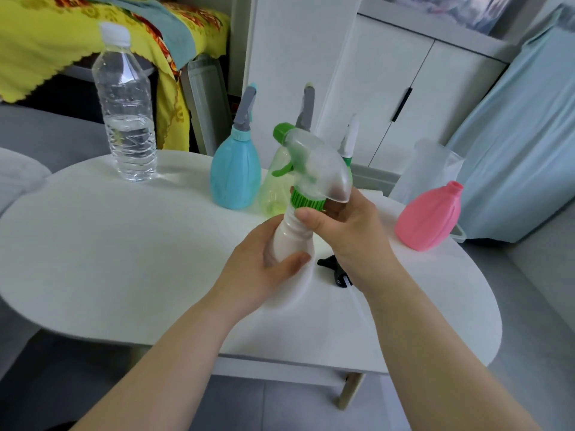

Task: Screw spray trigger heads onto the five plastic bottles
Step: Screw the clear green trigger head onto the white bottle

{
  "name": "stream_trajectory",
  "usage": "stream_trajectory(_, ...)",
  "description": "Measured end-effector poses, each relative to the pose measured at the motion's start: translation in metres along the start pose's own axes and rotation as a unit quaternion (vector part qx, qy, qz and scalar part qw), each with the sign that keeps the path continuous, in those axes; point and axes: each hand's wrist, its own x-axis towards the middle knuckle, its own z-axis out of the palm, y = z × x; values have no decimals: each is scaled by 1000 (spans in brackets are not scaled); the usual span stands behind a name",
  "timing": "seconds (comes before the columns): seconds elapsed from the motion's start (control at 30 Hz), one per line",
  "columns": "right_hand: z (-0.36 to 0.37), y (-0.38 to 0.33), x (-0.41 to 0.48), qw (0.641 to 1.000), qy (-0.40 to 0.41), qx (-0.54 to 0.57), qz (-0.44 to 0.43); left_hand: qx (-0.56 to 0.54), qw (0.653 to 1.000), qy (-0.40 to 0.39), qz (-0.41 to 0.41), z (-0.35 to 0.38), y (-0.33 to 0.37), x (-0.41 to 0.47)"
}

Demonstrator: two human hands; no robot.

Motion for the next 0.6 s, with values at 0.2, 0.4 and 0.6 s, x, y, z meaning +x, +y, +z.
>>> stream_trajectory(0.2, 3, -1, 4, 997, -3, 21, 68, 16, 999, -27, -7, -4, -3, -2)
stream_trajectory(0.4, -3, -1, 2, 997, -56, 5, 57, 27, 999, -29, -7, -5, -5, -2)
stream_trajectory(0.6, -9, 0, 5, 996, -50, 77, 19, 28, 999, -26, -26, -4, -4, -2)
